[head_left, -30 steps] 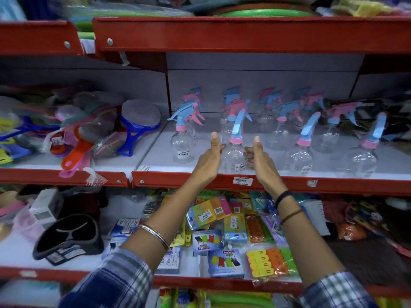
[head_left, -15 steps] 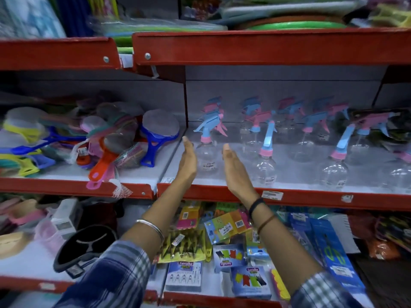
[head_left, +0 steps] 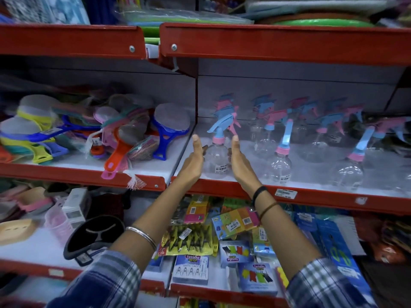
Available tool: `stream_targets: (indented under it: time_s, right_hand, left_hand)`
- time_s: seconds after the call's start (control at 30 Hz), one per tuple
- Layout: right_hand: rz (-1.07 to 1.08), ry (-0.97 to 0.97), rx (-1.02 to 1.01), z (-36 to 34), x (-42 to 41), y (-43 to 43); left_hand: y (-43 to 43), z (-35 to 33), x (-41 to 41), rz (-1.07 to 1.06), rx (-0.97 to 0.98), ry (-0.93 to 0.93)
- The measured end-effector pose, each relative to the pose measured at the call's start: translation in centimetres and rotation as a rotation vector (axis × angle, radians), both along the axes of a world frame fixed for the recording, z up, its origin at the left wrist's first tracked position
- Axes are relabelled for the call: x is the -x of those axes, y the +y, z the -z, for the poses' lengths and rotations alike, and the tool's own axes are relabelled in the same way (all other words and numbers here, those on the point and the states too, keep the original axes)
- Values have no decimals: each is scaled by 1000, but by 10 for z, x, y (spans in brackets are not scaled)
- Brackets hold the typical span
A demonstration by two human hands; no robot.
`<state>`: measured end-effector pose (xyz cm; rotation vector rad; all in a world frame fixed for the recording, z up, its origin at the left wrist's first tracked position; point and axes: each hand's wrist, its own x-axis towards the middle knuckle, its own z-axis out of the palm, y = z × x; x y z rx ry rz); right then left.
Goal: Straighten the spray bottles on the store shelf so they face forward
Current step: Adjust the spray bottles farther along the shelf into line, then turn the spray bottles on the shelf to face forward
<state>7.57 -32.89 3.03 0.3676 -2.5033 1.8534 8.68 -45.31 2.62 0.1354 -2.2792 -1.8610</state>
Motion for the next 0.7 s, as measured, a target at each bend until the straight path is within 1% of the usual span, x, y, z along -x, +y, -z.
stream_targets:
  time_s: [0.33,0.4,0.53,0.63,0.7]
  right_hand:
    - [28,22,-15,8,-28,4]
    - [41,28,12,8,-29,5]
    - [64,-12,83,4,-24,8]
    - [0,-27,106,0,-24,8]
    - [-19,-34,99,0,-23,8]
  left_hand:
    - [1,2,-30,5,68,24]
    - [4,1,-35,-25,54,33]
    - [16,6,-51,-151,-49,114]
    - [29,15,-62,-148,-76,115]
    - [35,17,-65,-128,-55,108]
